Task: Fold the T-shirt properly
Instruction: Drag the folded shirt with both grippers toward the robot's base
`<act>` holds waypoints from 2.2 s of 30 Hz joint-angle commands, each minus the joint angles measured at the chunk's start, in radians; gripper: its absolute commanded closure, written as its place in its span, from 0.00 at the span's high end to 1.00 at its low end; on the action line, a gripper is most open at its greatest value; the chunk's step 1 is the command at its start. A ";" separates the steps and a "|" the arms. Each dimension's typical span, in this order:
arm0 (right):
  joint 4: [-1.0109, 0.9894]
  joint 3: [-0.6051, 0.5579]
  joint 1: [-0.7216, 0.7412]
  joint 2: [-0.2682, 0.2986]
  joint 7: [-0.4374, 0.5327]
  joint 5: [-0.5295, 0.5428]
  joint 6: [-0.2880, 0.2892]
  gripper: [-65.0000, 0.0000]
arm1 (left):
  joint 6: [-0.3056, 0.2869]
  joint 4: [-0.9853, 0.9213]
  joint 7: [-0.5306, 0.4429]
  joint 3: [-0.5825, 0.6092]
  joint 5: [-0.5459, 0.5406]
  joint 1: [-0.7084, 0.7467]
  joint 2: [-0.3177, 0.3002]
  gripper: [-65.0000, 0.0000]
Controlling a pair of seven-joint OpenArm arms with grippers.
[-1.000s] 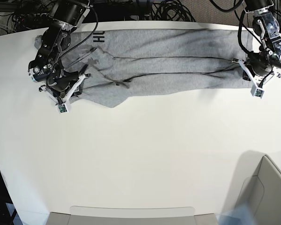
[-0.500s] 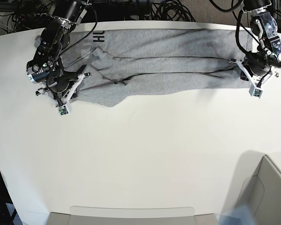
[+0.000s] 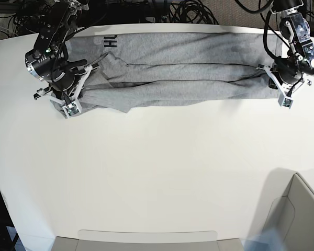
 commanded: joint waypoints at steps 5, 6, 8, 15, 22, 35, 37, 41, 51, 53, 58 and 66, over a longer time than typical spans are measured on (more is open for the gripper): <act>0.014 0.104 -0.031 0.005 0.009 0.001 0.011 0.00 | 0.002 0.020 -0.017 -0.013 -0.004 -0.006 -0.018 0.00; 0.014 0.121 -0.039 0.002 0.009 0.001 0.011 0.00 | 0.002 0.020 -0.015 -0.029 -0.004 -0.005 -0.018 0.00; 0.014 0.140 -0.051 0.002 0.009 -0.005 0.011 0.00 | 0.002 0.020 -0.015 -0.062 -0.004 -0.005 -0.018 0.00; 0.014 0.132 -0.097 0.008 0.012 -0.007 0.011 0.00 | 0.002 0.020 -0.015 -0.095 -0.004 0.020 -0.019 0.00; 0.014 0.132 -0.143 0.037 0.012 -0.026 0.011 0.00 | 0.002 0.020 -0.015 -0.095 -0.005 0.034 -0.018 0.00; 0.005 0.132 -0.169 0.063 0.012 -0.204 0.011 0.00 | 0.002 0.018 -0.021 -0.096 -0.002 0.083 -0.019 0.00; 0.000 0.132 -0.169 0.065 0.012 -0.220 0.011 0.00 | 0.002 0.020 -0.023 -0.090 -0.002 0.089 -0.019 0.00; -0.001 0.131 -0.174 0.066 0.013 -0.224 0.011 0.00 | 0.002 0.020 -0.023 -0.093 -0.002 0.091 -0.018 0.09; -0.003 0.006 -0.177 0.057 0.012 -0.378 0.011 0.00 | 0.002 0.024 -0.028 -0.098 -0.005 0.109 -0.018 0.41; -0.003 0.008 -0.175 0.057 0.012 -0.378 0.011 0.00 | 0.002 0.053 -0.034 -0.099 -0.007 0.121 -0.016 0.41; -0.003 0.009 -0.174 0.057 0.012 -0.378 0.011 0.00 | 0.002 0.149 -0.032 -0.164 -0.007 0.134 0.021 0.44; -0.003 0.008 -0.175 0.057 0.012 -0.372 0.011 0.16 | 0.002 0.224 -0.003 -0.268 -0.008 0.138 0.061 0.65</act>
